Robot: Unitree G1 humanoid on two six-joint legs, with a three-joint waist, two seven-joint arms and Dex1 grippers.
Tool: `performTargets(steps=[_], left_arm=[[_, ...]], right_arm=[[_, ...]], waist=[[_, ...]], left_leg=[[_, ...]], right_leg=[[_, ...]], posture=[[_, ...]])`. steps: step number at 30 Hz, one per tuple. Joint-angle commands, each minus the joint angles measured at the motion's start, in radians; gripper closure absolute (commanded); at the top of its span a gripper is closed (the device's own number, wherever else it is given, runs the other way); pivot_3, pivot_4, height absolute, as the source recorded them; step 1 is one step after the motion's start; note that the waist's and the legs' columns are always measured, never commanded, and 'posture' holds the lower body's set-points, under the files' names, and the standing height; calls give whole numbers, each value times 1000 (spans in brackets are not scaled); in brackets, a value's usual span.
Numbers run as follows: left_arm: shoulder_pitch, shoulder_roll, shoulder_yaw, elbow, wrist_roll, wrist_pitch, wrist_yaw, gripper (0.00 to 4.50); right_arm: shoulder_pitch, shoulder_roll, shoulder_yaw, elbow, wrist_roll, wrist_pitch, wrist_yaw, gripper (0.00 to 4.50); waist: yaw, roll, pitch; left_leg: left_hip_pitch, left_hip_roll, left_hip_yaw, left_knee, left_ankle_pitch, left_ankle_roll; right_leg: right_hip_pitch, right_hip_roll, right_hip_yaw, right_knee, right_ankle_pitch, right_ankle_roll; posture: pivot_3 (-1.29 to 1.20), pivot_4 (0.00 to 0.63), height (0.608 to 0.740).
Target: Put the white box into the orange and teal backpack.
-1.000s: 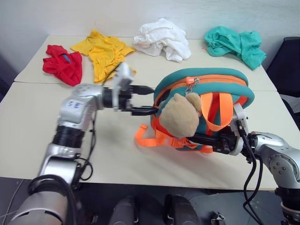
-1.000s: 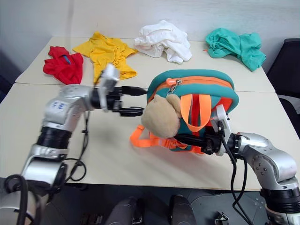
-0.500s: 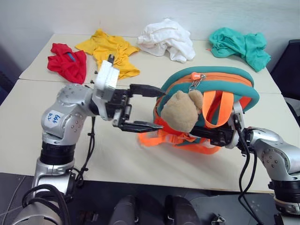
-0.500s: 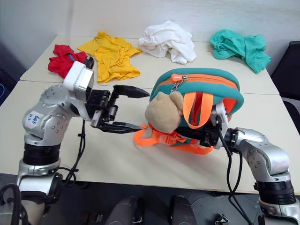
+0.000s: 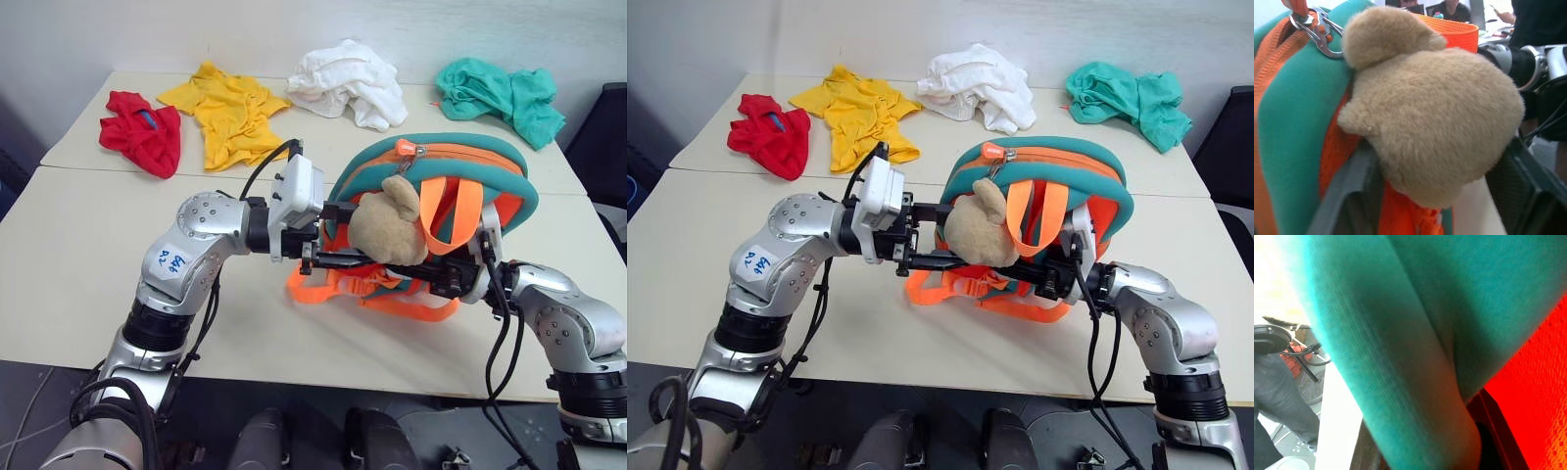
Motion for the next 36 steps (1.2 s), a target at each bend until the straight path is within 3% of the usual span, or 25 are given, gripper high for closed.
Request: performTargets(steps=[1,4,6,9,12,16,20,28,32,36], left_arm=[[6,7,103,-39,-109,47,8,3000],[-3,89,189,-23,-203,104,-59,3615],[-12,163,235,37,-191,91,-93,3890],[-61,287,272,269,-99,41,-107,3890],[-71,338,217,470,23,-52,-106,3890],[-29,307,87,597,186,-206,-105,3890],[25,182,83,605,157,-198,-83,3890],[203,68,74,393,124,-131,-43,3890],[274,71,101,298,113,-76,5,2725],[343,110,168,221,79,-59,14,1309]], right_arm=[[20,9,-39,-46,16,-25,-15,4038],[44,9,-47,-48,12,-33,-16,4038],[57,10,-53,-49,13,-40,-19,4038],[78,15,-71,-50,20,-50,-34,4038],[94,15,-76,-49,15,-62,-37,4038],[95,16,-82,-48,17,-67,-45,4038],[101,23,-78,-60,22,-66,-56,4038],[110,36,-80,-65,40,-55,-78,4038],[110,35,-89,-60,62,-30,-93,4038],[121,12,-95,-59,45,-48,-72,2774]], waist=[[0,0,0],[-8,0,0],[-14,0,0],[-20,0,0],[-22,0,0],[-21,0,0],[-17,0,0],[-21,0,0],[-16,0,0],[-20,0,0]], left_leg=[[0,0,0,0,0,0],[0,1,0,0,0,0],[0,1,0,0,0,0],[1,1,0,-1,0,-1],[3,0,2,-2,0,-1],[4,0,4,-6,0,0],[2,0,4,-5,0,0],[3,0,4,-6,0,0],[3,0,2,-5,0,0],[3,0,2,-6,0,0]], right_leg=[[0,-1,0,0,0,0],[0,-1,1,0,0,0],[0,0,0,0,0,0],[0,1,-1,0,0,-1],[0,4,-4,1,0,-1],[-1,4,-4,0,0,-1],[-2,1,-3,-1,0,-1],[-2,-1,-2,0,0,0],[0,-2,0,0,0,0],[0,-3,2,-1,0,0]], posture=[[0,150,740],[0,150,740],[0,150,740],[0,150,740],[0,150,740],[0,150,740],[0,150,740],[0,150,740],[0,150,740],[0,150,740]])
